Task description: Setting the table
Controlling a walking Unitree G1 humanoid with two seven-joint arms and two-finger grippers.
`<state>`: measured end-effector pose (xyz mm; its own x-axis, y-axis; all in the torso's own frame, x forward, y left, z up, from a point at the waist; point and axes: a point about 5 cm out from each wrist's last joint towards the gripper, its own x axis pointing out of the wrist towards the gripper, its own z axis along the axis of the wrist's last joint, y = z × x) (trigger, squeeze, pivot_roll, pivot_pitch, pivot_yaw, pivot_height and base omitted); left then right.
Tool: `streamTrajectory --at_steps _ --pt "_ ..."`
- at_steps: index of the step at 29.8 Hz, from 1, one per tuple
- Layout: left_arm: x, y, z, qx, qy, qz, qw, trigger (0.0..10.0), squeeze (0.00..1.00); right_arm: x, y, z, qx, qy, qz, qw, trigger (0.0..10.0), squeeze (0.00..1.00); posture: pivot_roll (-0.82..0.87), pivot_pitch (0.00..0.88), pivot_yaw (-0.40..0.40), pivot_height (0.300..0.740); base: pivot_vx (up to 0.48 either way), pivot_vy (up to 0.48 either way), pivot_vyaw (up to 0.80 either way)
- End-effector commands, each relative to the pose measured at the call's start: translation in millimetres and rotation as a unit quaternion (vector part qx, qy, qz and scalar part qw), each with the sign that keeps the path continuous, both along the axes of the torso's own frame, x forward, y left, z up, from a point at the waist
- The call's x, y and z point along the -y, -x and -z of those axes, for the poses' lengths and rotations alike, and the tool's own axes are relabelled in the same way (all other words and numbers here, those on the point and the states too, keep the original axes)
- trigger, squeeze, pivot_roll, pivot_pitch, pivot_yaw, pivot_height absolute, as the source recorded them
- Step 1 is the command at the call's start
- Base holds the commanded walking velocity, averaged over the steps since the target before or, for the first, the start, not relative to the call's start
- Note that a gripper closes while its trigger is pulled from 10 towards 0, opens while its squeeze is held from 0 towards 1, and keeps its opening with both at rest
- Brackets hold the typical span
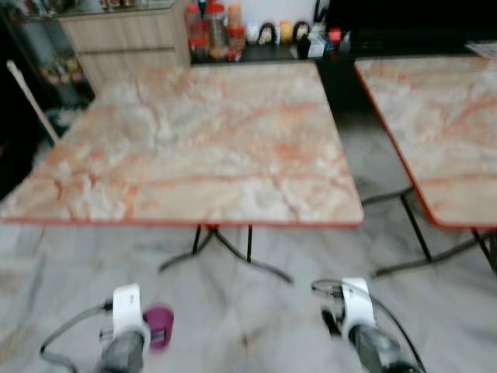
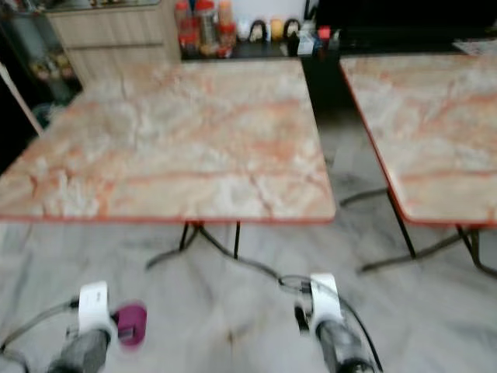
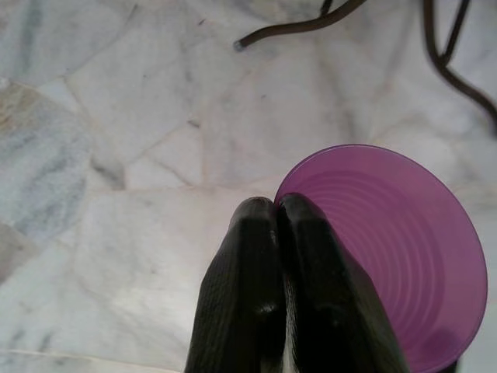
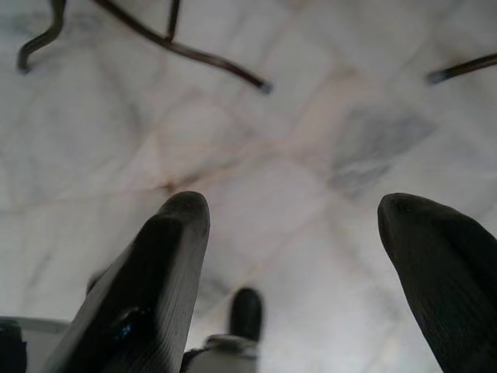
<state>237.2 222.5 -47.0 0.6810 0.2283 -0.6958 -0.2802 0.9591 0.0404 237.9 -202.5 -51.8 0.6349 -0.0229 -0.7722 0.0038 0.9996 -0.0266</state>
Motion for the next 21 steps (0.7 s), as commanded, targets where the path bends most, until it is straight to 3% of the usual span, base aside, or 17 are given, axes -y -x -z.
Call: streamTrajectory --at_steps 1,7,21 --pt "-5.1 -0.9 -1.6 -0.005 -0.009 0.001 1.0 10.0 0.0 -6.2 -3.9 -1.6 0.005 -0.006 -0.007 1.0 10.0 0.0 -0.03 0.051 0.059 0.74 0.0 -0.379 0.0" --pt "-3.1 -2.8 -2.5 -0.003 -0.015 0.009 1.0 10.0 0.0 -6.9 -5.6 -2.7 0.005 0.005 -0.026 1.0 10.0 0.0 -0.03 0.057 0.06 0.74 0.0 -0.379 0.07" --pt "0.8 6.8 4.3 -0.008 -0.018 0.015 1.0 10.0 0.0 -7.8 -6.1 -3.0 0.005 0.005 -0.031 1.0 10.0 0.0 -0.03 0.062 0.064 0.74 0.0 -0.378 0.69"
